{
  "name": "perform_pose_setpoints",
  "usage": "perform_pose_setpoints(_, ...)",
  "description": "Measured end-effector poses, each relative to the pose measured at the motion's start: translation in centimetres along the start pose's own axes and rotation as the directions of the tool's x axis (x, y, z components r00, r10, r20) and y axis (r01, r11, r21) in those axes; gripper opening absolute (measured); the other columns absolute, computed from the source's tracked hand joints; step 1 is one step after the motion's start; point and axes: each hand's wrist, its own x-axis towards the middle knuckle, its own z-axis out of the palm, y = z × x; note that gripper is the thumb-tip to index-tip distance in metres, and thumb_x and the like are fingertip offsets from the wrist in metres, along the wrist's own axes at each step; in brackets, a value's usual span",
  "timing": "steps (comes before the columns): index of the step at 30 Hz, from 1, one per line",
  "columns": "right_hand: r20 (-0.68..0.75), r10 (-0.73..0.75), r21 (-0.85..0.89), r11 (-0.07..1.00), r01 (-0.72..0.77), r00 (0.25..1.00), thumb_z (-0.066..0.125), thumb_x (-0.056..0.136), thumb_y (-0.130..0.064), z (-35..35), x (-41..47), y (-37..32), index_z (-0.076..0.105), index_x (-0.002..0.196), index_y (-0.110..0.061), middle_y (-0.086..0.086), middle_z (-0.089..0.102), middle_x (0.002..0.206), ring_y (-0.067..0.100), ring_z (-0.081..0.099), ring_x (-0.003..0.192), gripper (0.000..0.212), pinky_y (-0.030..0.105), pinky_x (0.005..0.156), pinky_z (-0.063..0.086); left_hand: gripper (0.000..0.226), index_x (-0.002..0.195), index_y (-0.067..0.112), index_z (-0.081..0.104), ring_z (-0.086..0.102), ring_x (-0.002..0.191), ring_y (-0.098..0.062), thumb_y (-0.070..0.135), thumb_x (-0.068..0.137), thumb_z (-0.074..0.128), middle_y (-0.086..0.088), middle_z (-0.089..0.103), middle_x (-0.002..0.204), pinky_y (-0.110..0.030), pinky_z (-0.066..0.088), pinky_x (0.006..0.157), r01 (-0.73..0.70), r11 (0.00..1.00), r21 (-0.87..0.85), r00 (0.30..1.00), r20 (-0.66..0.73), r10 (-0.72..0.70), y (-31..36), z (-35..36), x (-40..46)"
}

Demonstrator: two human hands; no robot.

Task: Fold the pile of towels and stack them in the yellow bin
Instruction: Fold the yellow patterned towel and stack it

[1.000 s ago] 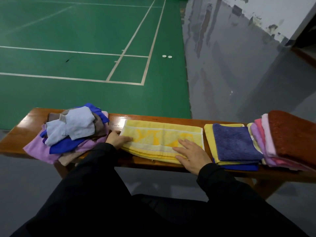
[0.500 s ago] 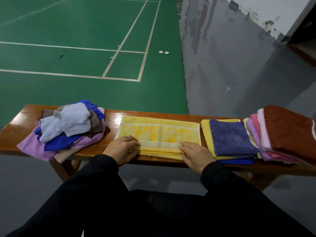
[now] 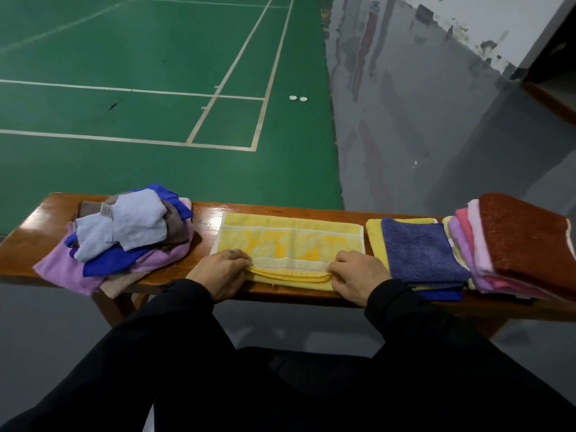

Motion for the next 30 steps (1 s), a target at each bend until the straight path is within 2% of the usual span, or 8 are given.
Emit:
perform_pose_setpoints(5,0.062,0.000,0.084,0.996,-0.005,0.998,0.057,0.089,-0.034,0.2,0.0,0.7,0.060,0.126,-0.031,-0.007,0.058,0.118,0.018,0.055,0.105,0.038,0.035,0.084,0.052,0.027,0.122,0.018,0.063,0.067,0.098,-0.031,0.019,0.095,0.060,-0.005,0.065,0.121,-0.039,0.058,0.077,0.124,0.992,-0.015,0.992,0.013,-0.123,0.3,0.1,0.1)
perform_pose_setpoints(10,-0.027,0.009,0.012,1.000,-0.008,1.000,0.052,0.080,-0.066,0.7,-0.7,1.0,0.058,0.130,-0.030,-0.006,0.057,0.114,0.018,0.056,0.098,0.061,0.036,0.086,0.049,0.041,0.131,0.018,0.050,0.063,0.102,-0.034,0.009,0.092,0.061,-0.008,0.060,0.129,-0.043,0.055,0.085,0.293,0.952,-0.089,0.956,0.035,-0.291,0.6,0.3,0.3)
perform_pose_setpoints(13,-0.110,-0.022,-0.060,0.998,0.016,0.994,0.057,0.085,-0.057,1.3,-1.0,0.9,0.062,0.120,-0.028,-0.005,0.062,0.105,0.019,0.059,0.089,0.045,0.036,0.076,0.051,0.042,0.131,0.019,0.050,0.064,0.103,-0.033,0.008,0.092,0.061,-0.008,0.060,0.128,-0.044,0.055,0.086,0.306,0.946,-0.109,0.952,0.010,-0.306,0.5,0.4,0.3)
perform_pose_setpoints(16,-0.214,0.027,-0.036,0.999,-0.035,0.977,0.059,0.090,-0.038,1.6,-1.0,0.4,0.067,0.104,-0.024,-0.003,0.065,0.094,0.020,0.062,0.080,0.021,0.035,0.065,0.051,0.043,0.130,0.019,0.050,0.064,0.102,-0.032,0.009,0.090,0.064,-0.007,0.060,0.127,-0.044,0.055,0.084,0.297,0.949,-0.107,0.954,-0.004,-0.300,0.6,0.3,0.1)
perform_pose_setpoints(20,-0.370,0.042,0.065,0.998,-0.019,0.928,0.050,0.090,-0.037,1.1,-1.2,0.5,0.071,0.097,-0.020,-0.002,0.067,0.088,0.019,0.062,0.074,0.027,0.034,0.062,0.053,0.045,0.124,0.023,0.050,0.064,0.095,-0.031,0.012,0.086,0.072,-0.007,0.063,0.118,-0.042,0.056,0.076,0.252,0.965,-0.069,0.964,-0.068,-0.256,0.0,0.6,-0.6)
perform_pose_setpoints(23,-0.444,-0.078,0.025,0.995,0.099,0.892,0.054,0.087,-0.029,1.0,-1.8,1.1,0.070,0.096,-0.018,-0.001,0.065,0.087,0.018,0.059,0.072,0.021,0.032,0.061,0.051,0.038,0.117,0.019,0.055,0.064,0.085,-0.032,0.007,0.085,0.072,-0.009,0.064,0.110,-0.040,0.055,0.070,0.166,0.986,-0.018,0.969,-0.184,-0.166,-0.4,0.7,-1.1)
perform_pose_setpoints(26,-0.399,-0.185,-0.042,0.982,0.183,0.898,0.061,0.086,-0.023,1.9,-2.7,1.6,0.068,0.097,-0.020,0.000,0.063,0.088,0.019,0.056,0.070,0.013,0.033,0.059,0.049,0.036,0.112,0.016,0.061,0.064,0.086,-0.032,0.005,0.081,0.074,-0.008,0.065,0.109,-0.039,0.056,0.071,0.061,0.998,0.028,0.974,-0.218,-0.054,-0.6,1.4,-2.1)
perform_pose_setpoints(30,-0.287,-0.102,-0.007,0.994,0.105,0.953,0.069,0.085,-0.035,2.9,-3.5,1.5,0.066,0.098,-0.024,-0.004,0.061,0.091,0.018,0.057,0.077,0.018,0.033,0.063,0.050,0.022,0.111,0.020,0.062,0.064,0.094,-0.029,0.020,0.088,0.064,-0.003,0.064,0.112,-0.039,0.055,0.077,0.043,0.999,0.027,0.984,-0.174,-0.038,-0.7,2.2,-2.9)
